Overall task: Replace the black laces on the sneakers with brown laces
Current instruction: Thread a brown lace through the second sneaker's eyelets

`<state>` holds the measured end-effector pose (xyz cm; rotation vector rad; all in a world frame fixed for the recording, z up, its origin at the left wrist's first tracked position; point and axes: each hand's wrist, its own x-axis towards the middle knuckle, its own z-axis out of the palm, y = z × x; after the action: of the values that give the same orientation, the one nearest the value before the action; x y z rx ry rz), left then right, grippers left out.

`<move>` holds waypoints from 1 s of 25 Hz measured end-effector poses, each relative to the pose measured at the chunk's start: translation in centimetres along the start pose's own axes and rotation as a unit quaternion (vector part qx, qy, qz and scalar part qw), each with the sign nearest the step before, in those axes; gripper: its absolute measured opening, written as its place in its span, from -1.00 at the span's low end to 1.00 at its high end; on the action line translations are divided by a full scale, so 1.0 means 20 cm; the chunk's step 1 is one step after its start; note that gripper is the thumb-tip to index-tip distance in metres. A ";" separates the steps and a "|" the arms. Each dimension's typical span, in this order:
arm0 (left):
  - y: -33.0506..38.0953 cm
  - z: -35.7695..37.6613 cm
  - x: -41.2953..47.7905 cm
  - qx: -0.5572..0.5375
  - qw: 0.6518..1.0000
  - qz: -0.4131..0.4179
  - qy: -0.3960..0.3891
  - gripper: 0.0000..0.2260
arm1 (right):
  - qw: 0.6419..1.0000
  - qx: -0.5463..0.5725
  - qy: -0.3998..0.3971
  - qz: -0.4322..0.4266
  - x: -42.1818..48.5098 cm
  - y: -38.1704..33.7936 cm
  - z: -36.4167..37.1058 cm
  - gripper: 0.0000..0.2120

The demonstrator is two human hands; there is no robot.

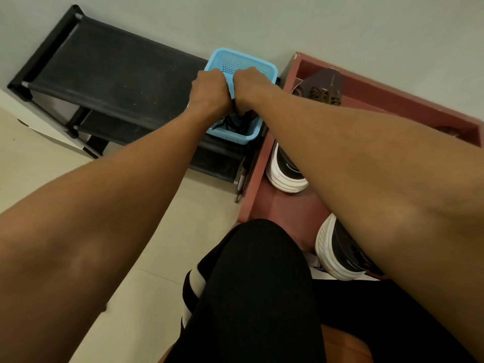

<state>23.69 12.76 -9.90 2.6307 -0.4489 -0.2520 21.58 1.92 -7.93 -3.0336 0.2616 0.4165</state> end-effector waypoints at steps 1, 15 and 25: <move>0.00 -0.04 0.00 -0.016 1.000 -0.017 0.002 -0.77 | 1.000 0.020 -0.003 0.003 -0.01 0.01 -0.02 -0.61; 0.69 -0.81 -0.62 -0.233 0.963 0.137 -0.012 -0.86 | 0.934 0.312 0.172 -0.007 -1.09 0.43 -0.77 -0.80; 1.31 -0.19 -1.23 -0.376 0.899 0.212 -0.071 -0.90 | 0.628 0.708 0.279 0.162 -1.98 0.91 -0.37 -0.83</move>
<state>-5.33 0.96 8.17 1.7178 -0.7765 -0.3822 -17.33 -10.31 9.28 -1.3946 0.7176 -0.5511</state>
